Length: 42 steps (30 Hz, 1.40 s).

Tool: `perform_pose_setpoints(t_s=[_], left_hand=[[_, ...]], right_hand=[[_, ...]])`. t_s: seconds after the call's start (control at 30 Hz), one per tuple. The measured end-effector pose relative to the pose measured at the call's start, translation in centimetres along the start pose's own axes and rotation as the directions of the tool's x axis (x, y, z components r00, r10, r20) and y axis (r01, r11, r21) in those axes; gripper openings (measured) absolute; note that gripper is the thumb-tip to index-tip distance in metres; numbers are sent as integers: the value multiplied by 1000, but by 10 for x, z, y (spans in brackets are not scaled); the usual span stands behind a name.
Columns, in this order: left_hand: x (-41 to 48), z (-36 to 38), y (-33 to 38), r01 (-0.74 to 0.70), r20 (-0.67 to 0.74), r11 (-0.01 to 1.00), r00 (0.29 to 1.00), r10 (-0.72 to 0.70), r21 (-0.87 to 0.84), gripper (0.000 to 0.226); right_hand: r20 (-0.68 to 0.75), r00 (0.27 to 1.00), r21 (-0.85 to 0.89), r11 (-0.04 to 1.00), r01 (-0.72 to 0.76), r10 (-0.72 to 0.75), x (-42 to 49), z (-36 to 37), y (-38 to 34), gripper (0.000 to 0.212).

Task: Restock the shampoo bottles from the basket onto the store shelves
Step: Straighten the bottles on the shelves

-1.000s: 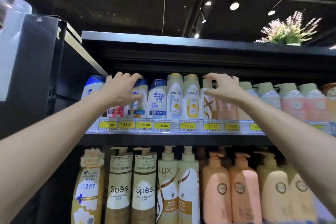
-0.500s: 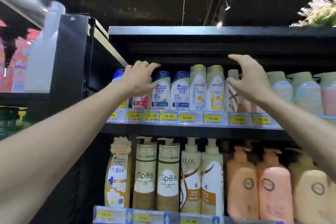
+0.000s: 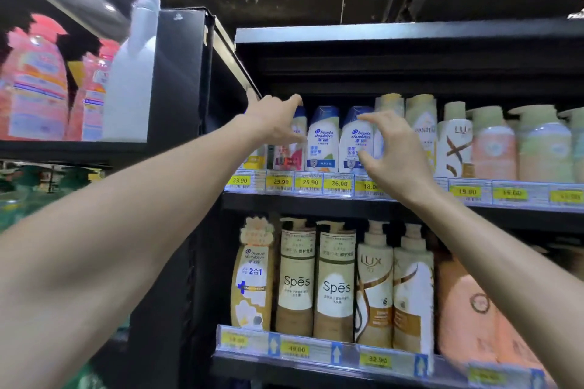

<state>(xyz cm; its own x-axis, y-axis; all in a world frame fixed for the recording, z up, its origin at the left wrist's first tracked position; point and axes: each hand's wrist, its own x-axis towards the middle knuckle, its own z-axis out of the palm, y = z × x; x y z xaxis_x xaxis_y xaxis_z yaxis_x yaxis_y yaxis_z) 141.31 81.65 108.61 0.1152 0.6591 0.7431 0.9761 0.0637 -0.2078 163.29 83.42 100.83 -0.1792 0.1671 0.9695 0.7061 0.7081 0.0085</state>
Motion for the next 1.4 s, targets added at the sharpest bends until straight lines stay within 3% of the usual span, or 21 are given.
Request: perform_pose_setpoints(t_s=[0.27, 0.47, 0.63, 0.77, 0.9, 1.03, 1.17, 1.4], left_hand=[[6, 10, -10, -39, -31, 992, 999, 36, -120, 59], [17, 12, -25, -47, 39, 968, 998, 58, -248, 59], [27, 16, -39, -1, 125, 964, 992, 36, -267, 65], [27, 21, -39, -43, 101, 964, 992, 72, -264, 74], [21, 19, -35, -138, 9, 965, 990, 143, -225, 61], [23, 20, -40, -148, 17, 949, 987, 159, -279, 59], [26, 20, -39, -147, 11, 936, 987, 159, -319, 58], [30, 17, -45, -129, 26, 920, 988, 149, -370, 50]], right_hand=[[49, 998, -118, 992, -37, 43, -12, 11, -2, 48], [65, 996, -147, 988, -43, 53, 2, 11, -14, 48], [213, 976, -263, 965, 19, 39, 59, 13, -23, 55], [358, 932, -381, 920, 96, 52, 99, 18, -36, 66], [444, 889, -290, 956, 29, 108, 116, 21, -37, 48], [477, 866, -123, 987, -107, 153, 121, 16, -37, 42], [479, 857, 42, 970, -240, 191, 123, 12, -39, 34], [467, 846, 125, 928, -352, 259, 122, 16, -37, 31]])
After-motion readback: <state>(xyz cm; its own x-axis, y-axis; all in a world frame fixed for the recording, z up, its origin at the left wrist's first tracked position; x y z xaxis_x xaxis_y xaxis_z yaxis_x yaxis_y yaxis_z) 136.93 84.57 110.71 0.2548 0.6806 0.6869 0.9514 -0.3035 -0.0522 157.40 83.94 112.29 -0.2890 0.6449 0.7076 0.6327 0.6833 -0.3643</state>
